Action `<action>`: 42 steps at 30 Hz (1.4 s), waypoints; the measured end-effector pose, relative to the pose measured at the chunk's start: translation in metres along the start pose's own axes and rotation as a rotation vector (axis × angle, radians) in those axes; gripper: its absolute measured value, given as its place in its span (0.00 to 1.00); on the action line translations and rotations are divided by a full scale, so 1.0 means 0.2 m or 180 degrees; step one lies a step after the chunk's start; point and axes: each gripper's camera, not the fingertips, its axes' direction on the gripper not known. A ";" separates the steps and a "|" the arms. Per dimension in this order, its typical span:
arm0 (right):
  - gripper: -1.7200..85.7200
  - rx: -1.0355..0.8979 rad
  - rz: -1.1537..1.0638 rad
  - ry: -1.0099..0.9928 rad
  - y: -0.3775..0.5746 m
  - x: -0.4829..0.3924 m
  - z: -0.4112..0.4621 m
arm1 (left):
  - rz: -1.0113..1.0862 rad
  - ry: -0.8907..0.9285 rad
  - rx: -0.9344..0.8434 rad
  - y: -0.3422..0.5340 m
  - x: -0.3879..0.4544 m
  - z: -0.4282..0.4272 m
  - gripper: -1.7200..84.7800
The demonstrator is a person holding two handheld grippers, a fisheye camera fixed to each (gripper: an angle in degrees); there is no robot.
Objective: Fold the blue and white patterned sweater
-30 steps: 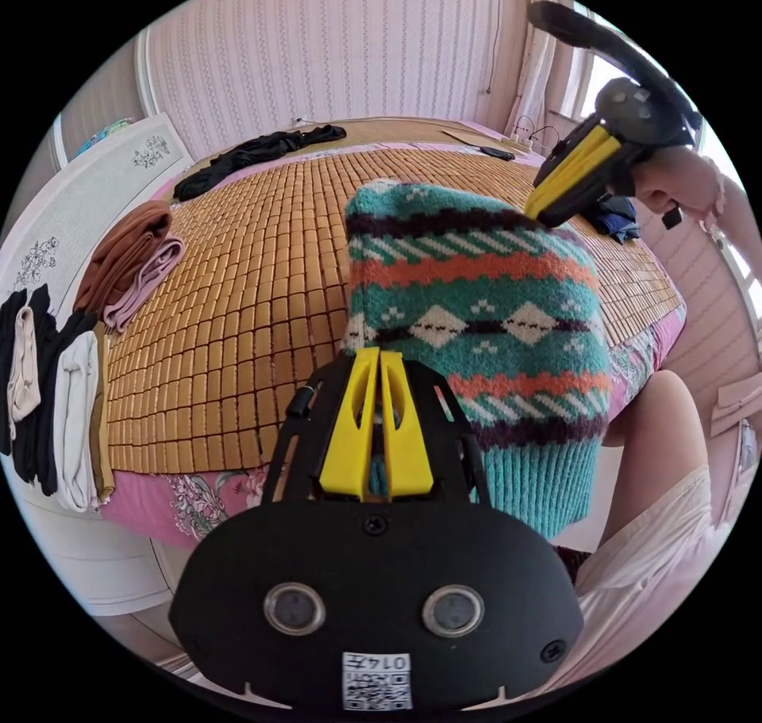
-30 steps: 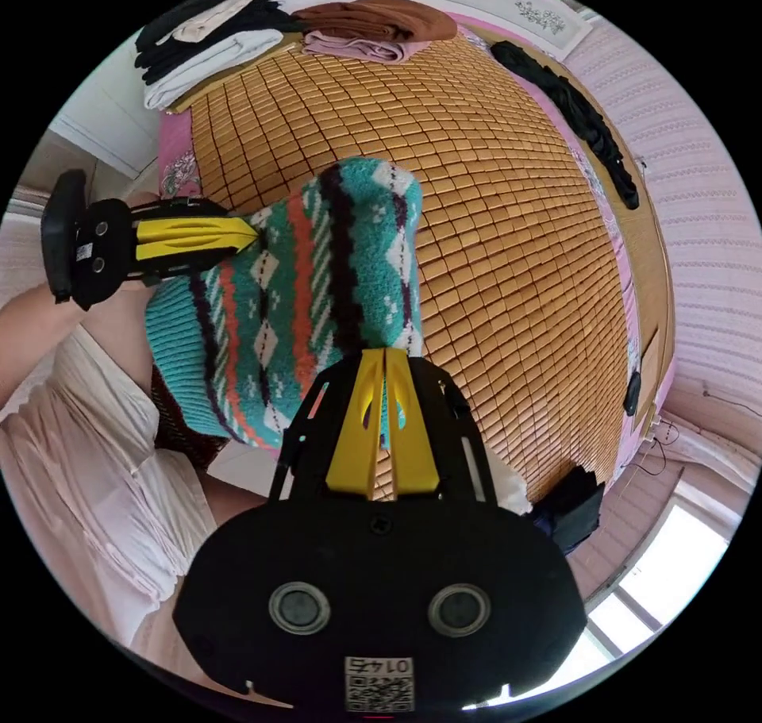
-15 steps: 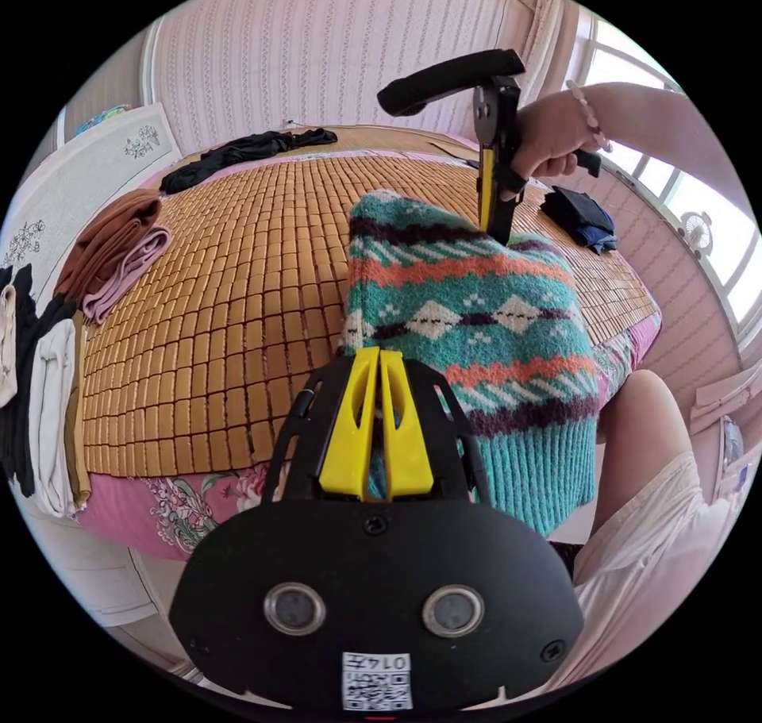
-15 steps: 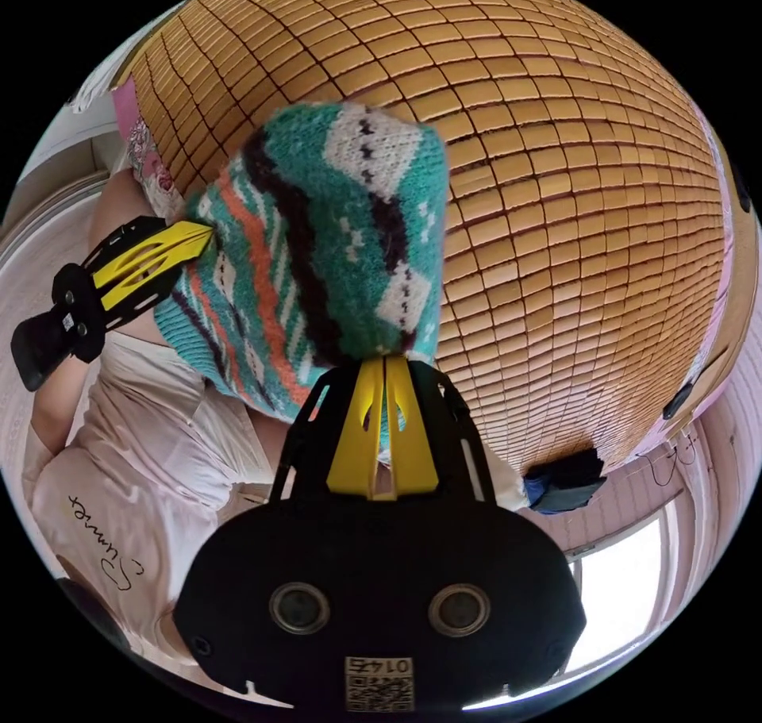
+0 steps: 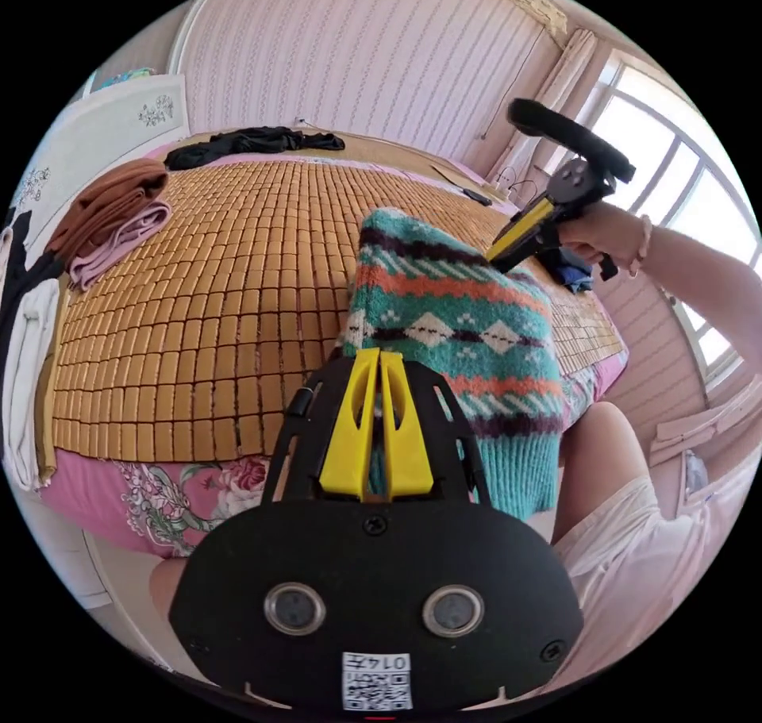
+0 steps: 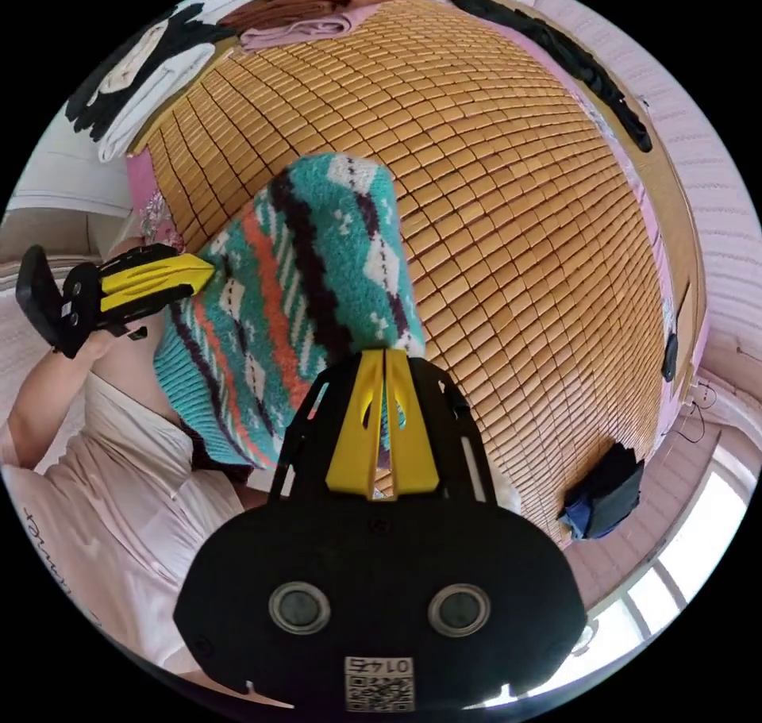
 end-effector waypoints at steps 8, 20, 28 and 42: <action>0.18 0.1897 0.1393 -0.1065 1.27 0.19 0.21 | -0.0100 0.0207 0.0043 0.12 -0.35 -0.11 0.16; 0.20 0.2023 0.2642 -0.3225 1.81 0.52 1.04 | -0.0162 0.1027 -0.0720 0.02 -0.43 0.15 0.23; 0.18 0.2060 0.2550 -0.3514 2.00 0.65 1.19 | -0.0033 0.0585 -0.0690 0.07 -0.38 0.13 0.28; 0.16 0.2137 0.2683 -0.3927 2.15 0.73 1.32 | -0.0170 0.0799 -0.0635 0.12 -0.41 0.12 0.21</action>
